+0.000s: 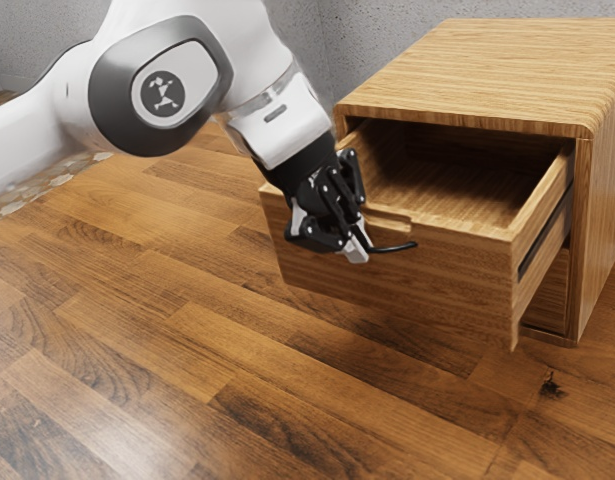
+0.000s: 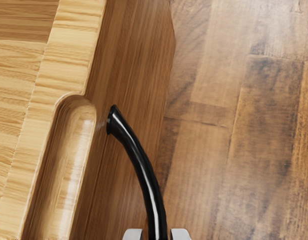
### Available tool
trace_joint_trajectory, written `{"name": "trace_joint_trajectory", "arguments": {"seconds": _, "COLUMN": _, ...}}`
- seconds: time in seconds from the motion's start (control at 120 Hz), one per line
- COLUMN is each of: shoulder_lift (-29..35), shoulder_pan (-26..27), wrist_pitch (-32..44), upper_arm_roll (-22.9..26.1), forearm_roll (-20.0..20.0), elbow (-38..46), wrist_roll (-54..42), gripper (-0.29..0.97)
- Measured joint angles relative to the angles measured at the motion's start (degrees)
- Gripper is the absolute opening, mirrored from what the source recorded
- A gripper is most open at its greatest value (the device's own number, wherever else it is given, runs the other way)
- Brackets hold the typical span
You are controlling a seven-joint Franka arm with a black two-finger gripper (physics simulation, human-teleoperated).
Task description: Pull the drawer handle with one arm to open the drawer
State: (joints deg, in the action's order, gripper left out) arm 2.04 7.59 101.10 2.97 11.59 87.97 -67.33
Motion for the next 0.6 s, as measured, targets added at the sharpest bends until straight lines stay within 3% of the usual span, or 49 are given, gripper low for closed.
{"name": "trace_joint_trajectory", "arguments": {"seconds": 0.5, "shoulder_lift": 4.6, "shoulder_pan": 0.2, "wrist_pitch": 0.5, "upper_arm_roll": -0.1, "forearm_roll": 0.5, "elbow": 5.1, "wrist_roll": 1.1, "gripper": -0.04}}
{"name": "trace_joint_trajectory", "arguments": {"seconds": 0.6, "shoulder_lift": 5.2, "shoulder_pan": -0.3, "wrist_pitch": 0.4, "upper_arm_roll": -0.1, "forearm_roll": 0.6, "elbow": 5.3, "wrist_roll": 1.2, "gripper": 0.01}}
